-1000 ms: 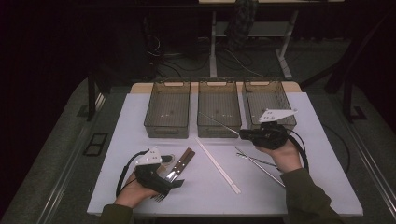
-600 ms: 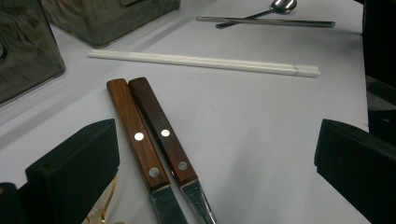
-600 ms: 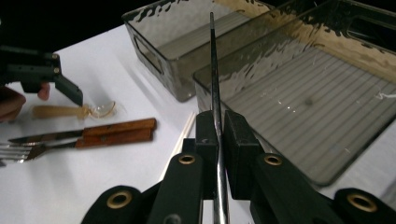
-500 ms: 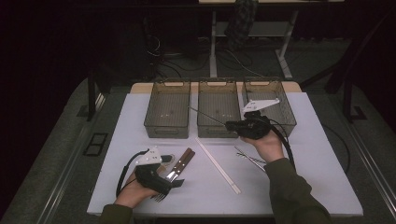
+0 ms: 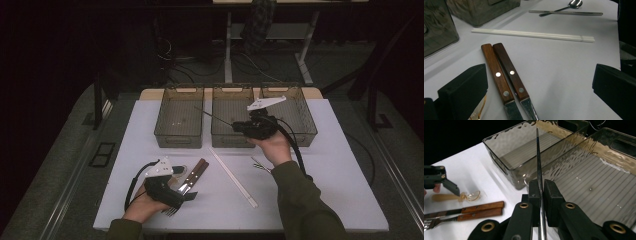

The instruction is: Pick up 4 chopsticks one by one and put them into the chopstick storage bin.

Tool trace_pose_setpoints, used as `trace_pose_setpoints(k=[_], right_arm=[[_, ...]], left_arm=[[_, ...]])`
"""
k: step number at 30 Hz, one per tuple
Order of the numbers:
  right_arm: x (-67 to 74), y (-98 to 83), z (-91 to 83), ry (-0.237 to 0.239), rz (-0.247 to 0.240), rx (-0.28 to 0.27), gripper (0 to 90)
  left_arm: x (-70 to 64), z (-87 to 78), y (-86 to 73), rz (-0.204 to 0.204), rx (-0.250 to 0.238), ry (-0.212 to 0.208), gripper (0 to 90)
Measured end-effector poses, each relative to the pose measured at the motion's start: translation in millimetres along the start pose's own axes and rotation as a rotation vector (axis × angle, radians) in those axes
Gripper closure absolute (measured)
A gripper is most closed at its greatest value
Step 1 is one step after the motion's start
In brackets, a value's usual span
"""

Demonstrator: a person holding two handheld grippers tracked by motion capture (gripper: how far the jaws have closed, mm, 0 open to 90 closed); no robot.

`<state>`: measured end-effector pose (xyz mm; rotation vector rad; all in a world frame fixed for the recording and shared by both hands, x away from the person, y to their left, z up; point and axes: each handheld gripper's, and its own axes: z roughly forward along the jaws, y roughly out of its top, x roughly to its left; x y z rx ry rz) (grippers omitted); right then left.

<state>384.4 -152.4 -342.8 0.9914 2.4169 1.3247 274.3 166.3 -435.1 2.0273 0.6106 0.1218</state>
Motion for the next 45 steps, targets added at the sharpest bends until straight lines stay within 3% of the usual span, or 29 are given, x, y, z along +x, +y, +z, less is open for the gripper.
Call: trace_pose_setpoints(k=[12, 28, 37, 45], right_arm=[[1.5, 30.9, 29.3, -0.047, 0.015, 0.029, 84.6], [3.3, 76.6, 85.6, -0.089, 0.019, 0.063, 84.5], [7.0, 89.4, 127.5, -0.119, 0.032, 0.114, 84.5], [11.9, 90.1, 157.1, -0.117, 0.035, 0.143, 84.5]], left_arm=[[-1.1, -0.1, 0.6, 0.009, 0.004, 0.010, 0.0], [-0.6, -0.9, 1.0, 0.008, -0.007, 0.007, 0.0], [0.7, -2.2, 1.0, 0.010, -0.011, 0.008, 0.0], [0.5, -1.5, 1.1, 0.018, -0.008, 0.007, 0.0]])
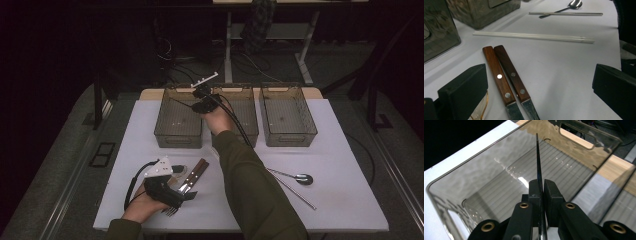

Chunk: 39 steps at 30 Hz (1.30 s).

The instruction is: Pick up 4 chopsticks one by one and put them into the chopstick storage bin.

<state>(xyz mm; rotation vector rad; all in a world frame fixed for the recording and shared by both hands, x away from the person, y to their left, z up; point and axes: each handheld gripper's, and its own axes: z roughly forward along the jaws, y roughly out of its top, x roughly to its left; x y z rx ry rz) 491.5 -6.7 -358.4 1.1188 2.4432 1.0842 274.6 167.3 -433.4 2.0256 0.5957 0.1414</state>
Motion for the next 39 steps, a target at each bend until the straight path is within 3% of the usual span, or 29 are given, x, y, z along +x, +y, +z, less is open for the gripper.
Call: trace_pose_setpoints(k=[7, 9, 10, 20, 29, 39], right_arm=[[12.6, 4.9, 19.9, -0.020, -0.005, 0.015, 83.1], [13.0, 4.7, 22.7, 0.027, 0.003, 0.006, 67.6], [13.5, 4.7, 22.1, 0.019, -0.004, 0.004, 65.5], [4.7, 4.0, -4.4, 0.093, 0.005, -0.033, 47.3], [-8.4, -10.2, -37.8, 0.100, -0.016, -0.084, 38.2], [-25.2, -34.9, -64.9, 0.109, -0.028, -0.084, 27.2]], left_arm=[[0.7, -0.5, 0.3, 0.003, -0.002, -0.003, 0.0], [0.9, -1.0, 0.3, 0.003, -0.003, -0.003, 0.0], [1.1, -1.2, 0.3, 0.002, -0.003, -0.003, 0.0], [1.7, -0.8, 0.3, -0.001, -0.005, -0.002, 0.0], [0.4, 0.0, 0.2, 0.001, 0.003, -0.005, 0.0], [0.1, 1.2, -0.1, 0.003, 0.014, -0.006, 0.0]])
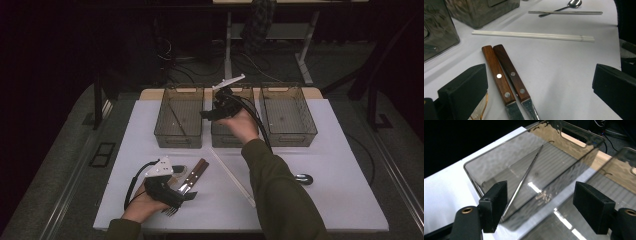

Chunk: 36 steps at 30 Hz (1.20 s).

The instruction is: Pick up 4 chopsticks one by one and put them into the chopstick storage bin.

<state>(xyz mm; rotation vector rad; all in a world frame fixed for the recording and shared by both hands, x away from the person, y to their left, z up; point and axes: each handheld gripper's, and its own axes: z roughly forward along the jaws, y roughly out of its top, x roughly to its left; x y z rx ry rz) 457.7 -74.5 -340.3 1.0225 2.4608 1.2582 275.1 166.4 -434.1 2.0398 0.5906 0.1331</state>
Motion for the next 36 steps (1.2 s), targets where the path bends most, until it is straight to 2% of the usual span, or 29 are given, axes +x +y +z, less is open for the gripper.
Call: trace_pose_setpoints(k=[14, 32, 36], right_arm=[[-14.1, -27.0, -42.9, -0.017, -0.025, -0.013, 26.1], [-21.1, -69.1, -81.4, -0.004, -0.041, -0.015, 26.2], [-23.8, -81.3, -90.0, 0.001, -0.036, -0.030, 26.2]], left_arm=[[0.6, 1.2, -0.2, 0.002, 0.007, 0.006, 0.0], [1.3, 2.0, 0.3, -0.002, 0.005, 0.006, 0.0], [1.8, 2.3, 0.1, -0.004, 0.006, 0.007, 0.0]])
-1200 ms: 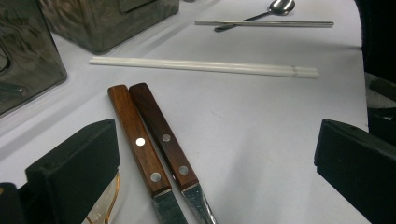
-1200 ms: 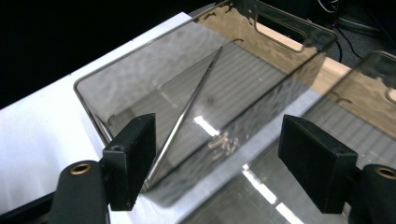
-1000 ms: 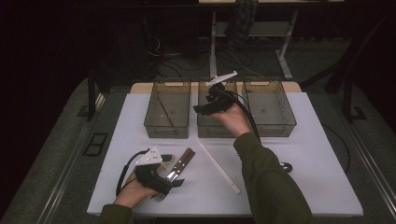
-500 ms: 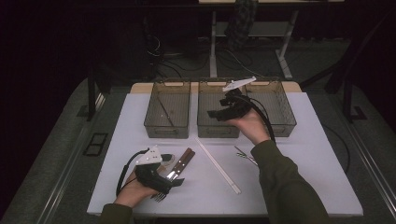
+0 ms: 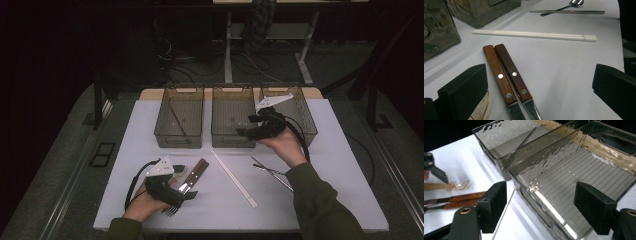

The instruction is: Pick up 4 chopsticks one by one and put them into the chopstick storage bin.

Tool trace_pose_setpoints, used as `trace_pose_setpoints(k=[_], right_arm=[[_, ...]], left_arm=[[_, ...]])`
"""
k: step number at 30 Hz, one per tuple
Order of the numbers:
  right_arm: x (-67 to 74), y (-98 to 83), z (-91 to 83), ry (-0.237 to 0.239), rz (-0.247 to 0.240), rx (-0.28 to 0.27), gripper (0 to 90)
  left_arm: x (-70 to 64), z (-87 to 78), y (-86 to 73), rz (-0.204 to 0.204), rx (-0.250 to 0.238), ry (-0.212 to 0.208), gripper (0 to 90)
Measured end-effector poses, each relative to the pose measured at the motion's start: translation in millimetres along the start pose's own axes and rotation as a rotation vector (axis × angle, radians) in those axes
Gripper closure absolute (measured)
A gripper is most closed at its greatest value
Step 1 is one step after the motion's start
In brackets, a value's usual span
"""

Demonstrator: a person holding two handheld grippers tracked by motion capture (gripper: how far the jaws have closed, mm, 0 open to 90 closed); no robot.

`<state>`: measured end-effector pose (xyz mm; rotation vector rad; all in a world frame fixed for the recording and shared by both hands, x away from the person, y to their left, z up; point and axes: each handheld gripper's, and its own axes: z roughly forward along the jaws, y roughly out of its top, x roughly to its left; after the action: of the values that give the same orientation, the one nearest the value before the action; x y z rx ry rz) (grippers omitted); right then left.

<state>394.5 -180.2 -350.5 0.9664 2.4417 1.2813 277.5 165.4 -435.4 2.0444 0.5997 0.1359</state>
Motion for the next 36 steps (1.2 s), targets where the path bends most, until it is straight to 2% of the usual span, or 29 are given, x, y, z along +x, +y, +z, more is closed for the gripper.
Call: trace_pose_setpoints(k=[10, 19, 23, 27, 36], right_arm=[[-0.7, -30.3, -20.1, -0.001, 0.005, -0.001, 25.4], [-2.1, -61.9, -37.3, 0.009, 0.036, 0.021, 26.2], [-5.3, -77.0, -47.0, 0.011, 0.057, 0.024, 29.1], [-5.8, -90.0, -57.7, 0.003, 0.058, 0.034, 31.6], [1.4, -120.1, -83.0, -0.006, 0.048, 0.076, 43.1]], left_arm=[[-0.3, 0.4, 0.1, 0.000, 0.000, 0.003, 0.0], [0.0, 0.6, 0.1, 0.001, 0.004, 0.005, 0.0], [-0.1, 0.7, -0.3, 0.004, 0.010, 0.008, 0.0], [0.3, -0.3, -0.6, 0.005, 0.013, 0.010, 0.0], [-1.4, -0.7, -0.7, 0.007, 0.011, 0.015, 0.0]])
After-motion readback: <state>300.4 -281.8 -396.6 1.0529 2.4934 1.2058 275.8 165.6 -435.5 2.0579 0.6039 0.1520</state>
